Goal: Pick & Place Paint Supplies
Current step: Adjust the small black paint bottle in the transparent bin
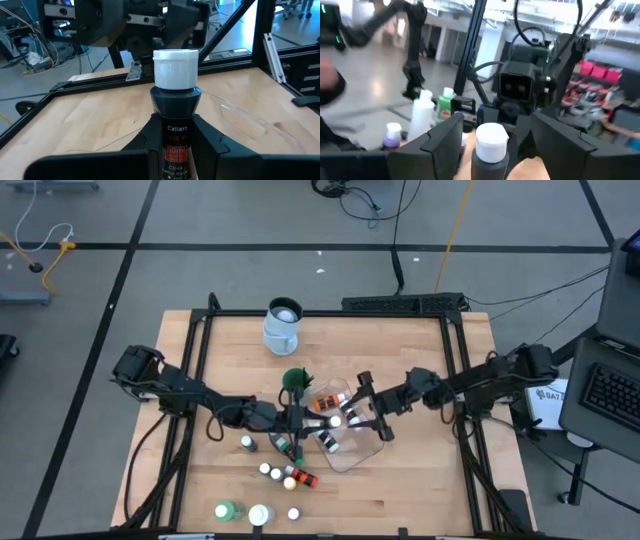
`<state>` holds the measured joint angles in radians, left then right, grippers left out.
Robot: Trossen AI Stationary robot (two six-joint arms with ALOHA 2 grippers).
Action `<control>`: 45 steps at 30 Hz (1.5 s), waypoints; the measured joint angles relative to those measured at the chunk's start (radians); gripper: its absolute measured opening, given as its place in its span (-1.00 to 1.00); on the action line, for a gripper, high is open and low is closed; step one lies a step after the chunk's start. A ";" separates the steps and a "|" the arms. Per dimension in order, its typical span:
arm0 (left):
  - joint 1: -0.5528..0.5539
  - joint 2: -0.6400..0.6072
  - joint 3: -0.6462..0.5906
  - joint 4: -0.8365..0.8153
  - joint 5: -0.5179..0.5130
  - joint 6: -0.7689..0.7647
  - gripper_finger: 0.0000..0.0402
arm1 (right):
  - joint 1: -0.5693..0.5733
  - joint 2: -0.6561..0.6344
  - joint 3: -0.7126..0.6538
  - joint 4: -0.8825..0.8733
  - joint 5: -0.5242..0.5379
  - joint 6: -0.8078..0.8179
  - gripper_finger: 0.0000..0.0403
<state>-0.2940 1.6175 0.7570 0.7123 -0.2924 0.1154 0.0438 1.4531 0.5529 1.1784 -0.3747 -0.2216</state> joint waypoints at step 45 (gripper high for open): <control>0.002 -0.031 -0.002 -0.159 0.080 -0.124 0.13 | 0.004 -0.075 0.088 -0.529 -0.228 0.137 -0.46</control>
<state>-0.2915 1.5868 0.7555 0.5536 -0.2119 -0.0090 0.0478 1.3777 0.6411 0.6498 -0.6031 -0.0842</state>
